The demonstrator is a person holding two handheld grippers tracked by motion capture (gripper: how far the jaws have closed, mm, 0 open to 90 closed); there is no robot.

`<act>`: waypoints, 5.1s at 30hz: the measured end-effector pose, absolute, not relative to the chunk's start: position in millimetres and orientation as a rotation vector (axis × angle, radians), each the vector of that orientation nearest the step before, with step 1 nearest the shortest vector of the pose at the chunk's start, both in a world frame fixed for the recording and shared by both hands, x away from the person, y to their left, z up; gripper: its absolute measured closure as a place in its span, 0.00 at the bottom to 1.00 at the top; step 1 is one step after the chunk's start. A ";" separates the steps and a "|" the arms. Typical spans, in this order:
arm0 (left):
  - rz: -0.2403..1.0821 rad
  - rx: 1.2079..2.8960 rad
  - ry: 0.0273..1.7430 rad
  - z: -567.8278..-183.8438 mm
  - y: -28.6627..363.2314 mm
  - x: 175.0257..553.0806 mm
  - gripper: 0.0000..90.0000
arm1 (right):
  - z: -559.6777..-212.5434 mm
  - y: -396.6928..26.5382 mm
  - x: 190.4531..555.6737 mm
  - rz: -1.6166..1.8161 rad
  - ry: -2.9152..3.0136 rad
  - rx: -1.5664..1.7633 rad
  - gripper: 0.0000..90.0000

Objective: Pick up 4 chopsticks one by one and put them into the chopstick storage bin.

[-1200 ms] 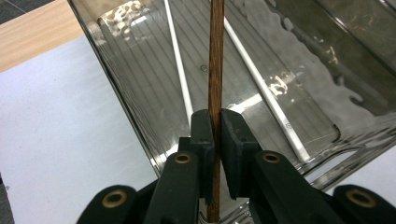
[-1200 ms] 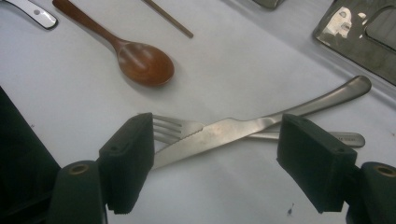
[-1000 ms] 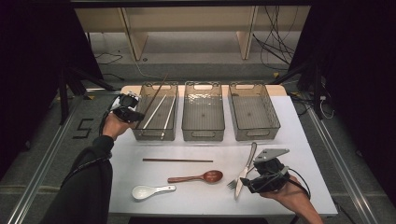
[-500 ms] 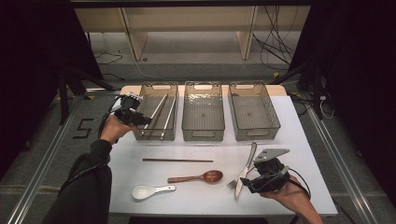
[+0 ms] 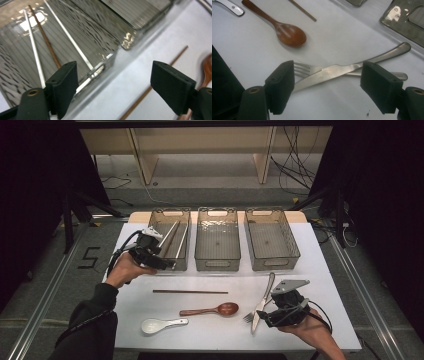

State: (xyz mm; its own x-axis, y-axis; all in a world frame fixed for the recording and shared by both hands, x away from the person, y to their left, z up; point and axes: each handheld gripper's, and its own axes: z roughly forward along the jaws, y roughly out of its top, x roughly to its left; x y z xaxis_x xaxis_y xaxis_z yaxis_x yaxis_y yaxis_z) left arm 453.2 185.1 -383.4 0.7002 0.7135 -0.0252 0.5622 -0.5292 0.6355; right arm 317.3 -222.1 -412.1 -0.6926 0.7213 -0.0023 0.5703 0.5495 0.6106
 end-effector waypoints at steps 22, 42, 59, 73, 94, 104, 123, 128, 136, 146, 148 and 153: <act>0.243 2.482 0.818 -399.2 158.4 427.8 0.17 | -411.2 -221.8 316.8 0.873 2.526 1.072 0.31; 0.118 2.662 0.835 -439.5 156.6 435.5 0.20 | -412.1 -221.9 317.6 0.872 2.530 1.072 0.31; 0.110 2.736 0.886 -453.4 160.0 443.9 0.45 | -412.1 -221.5 317.8 0.872 2.532 1.077 0.32; 0.115 2.781 0.893 -459.5 155.0 445.7 0.54 | -411.9 -221.3 317.7 0.870 2.532 1.080 0.32; 0.100 2.855 0.704 -460.6 152.8 441.4 0.83 | -411.7 -221.0 317.8 0.867 2.532 1.066 0.32; 0.110 2.884 0.590 -460.5 150.2 437.9 0.92 | -411.9 -221.0 318.0 0.862 2.534 1.066 0.32; 0.109 2.780 0.521 -435.8 143.4 430.2 0.93 | -411.4 -221.4 317.7 0.869 2.525 1.077 0.32; 0.140 2.681 0.565 -419.8 145.1 430.4 0.93 | -411.3 -221.5 317.7 0.870 2.524 1.075 0.32; 0.234 2.469 0.751 -396.9 159.8 436.8 0.93 | -411.1 -222.1 317.8 0.873 2.520 1.074 0.32; 0.267 2.401 0.848 -391.7 172.8 444.2 0.93 | -411.4 -221.4 317.8 0.876 2.523 1.067 0.32; 0.273 2.381 0.868 -390.9 175.0 445.4 0.93 | -411.4 -221.3 317.8 0.876 2.523 1.070 0.32; 0.290 2.322 0.915 -386.9 180.9 450.4 0.93 | -411.7 -220.9 317.7 0.873 2.526 1.069 0.32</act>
